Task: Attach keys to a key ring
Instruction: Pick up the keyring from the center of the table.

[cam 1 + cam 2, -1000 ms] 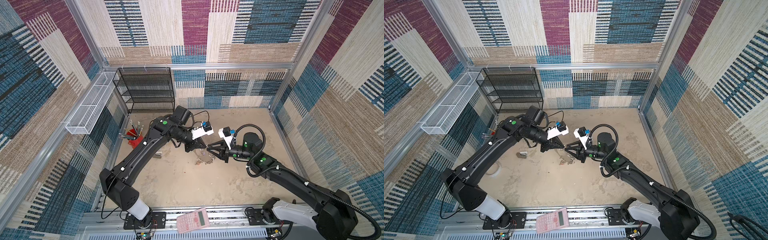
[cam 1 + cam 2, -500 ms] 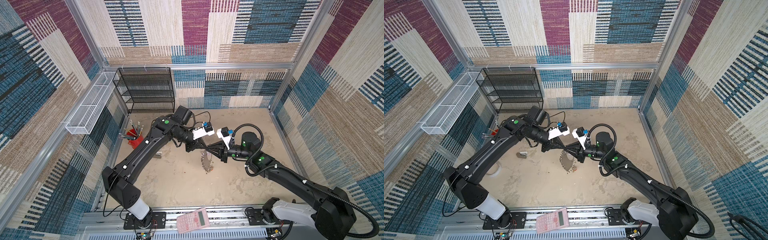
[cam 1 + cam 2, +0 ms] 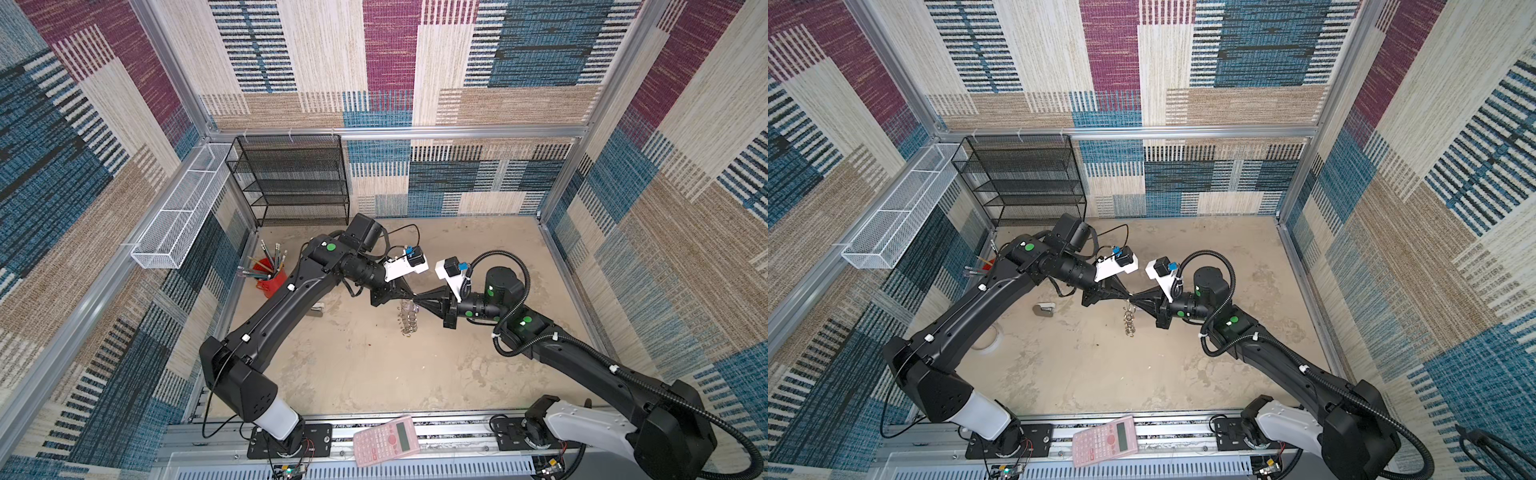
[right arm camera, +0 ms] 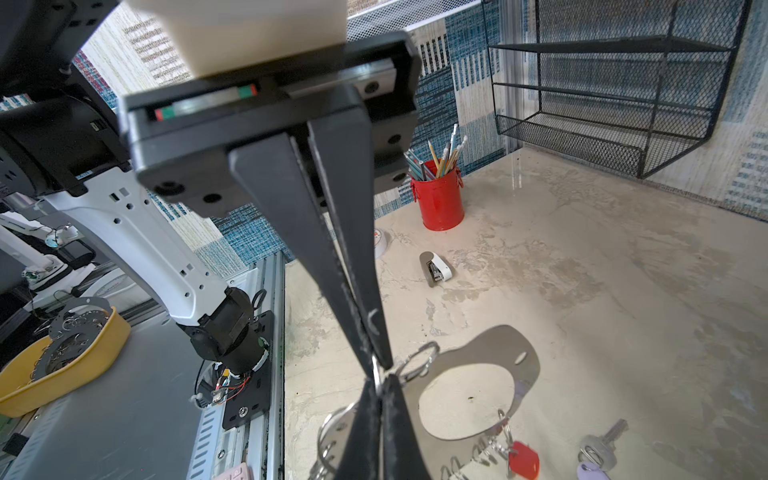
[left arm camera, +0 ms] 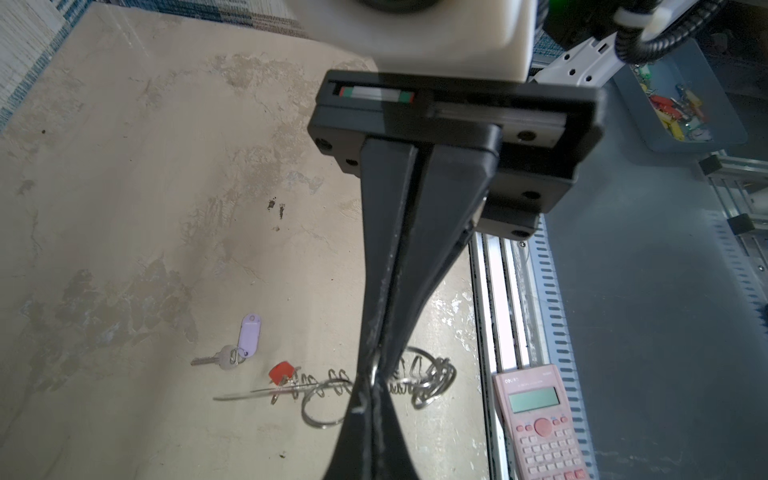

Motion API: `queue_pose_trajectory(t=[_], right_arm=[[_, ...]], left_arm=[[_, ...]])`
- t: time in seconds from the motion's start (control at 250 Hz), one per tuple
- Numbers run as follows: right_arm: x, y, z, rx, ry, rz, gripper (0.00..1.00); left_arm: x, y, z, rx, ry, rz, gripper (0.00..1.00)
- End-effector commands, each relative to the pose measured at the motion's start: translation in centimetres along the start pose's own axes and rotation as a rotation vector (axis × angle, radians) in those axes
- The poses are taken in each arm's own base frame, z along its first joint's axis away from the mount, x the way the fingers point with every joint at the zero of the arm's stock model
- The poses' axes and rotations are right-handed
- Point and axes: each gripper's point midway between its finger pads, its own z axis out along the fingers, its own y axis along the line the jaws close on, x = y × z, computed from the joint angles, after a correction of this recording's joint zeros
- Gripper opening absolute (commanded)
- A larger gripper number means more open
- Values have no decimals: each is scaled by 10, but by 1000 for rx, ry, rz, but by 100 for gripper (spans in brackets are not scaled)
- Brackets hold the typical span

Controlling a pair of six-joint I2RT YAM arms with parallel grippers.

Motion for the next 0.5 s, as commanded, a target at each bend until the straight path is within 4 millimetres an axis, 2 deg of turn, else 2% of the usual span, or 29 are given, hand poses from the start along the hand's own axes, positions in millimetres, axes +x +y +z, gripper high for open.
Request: queue_pose_trajectory(t=[0.0,0.08,0.272,0.492], right_arm=[[-22,-4,-4,45,-83,-26,0],[-26,-1,-6,41,-102,-29,0],[-36,7,-10,12,-131,-38,0],[-41,23,-12,-72,-157,-38,0]], left_arm=[[-4,-4,-3,9,-55,-36,14],[-5,-3,-9,0,-109,-68,24],[-9,5,-33,-56,-328,-145,40],[-27,3,-37,-3,-566,-175,50]])
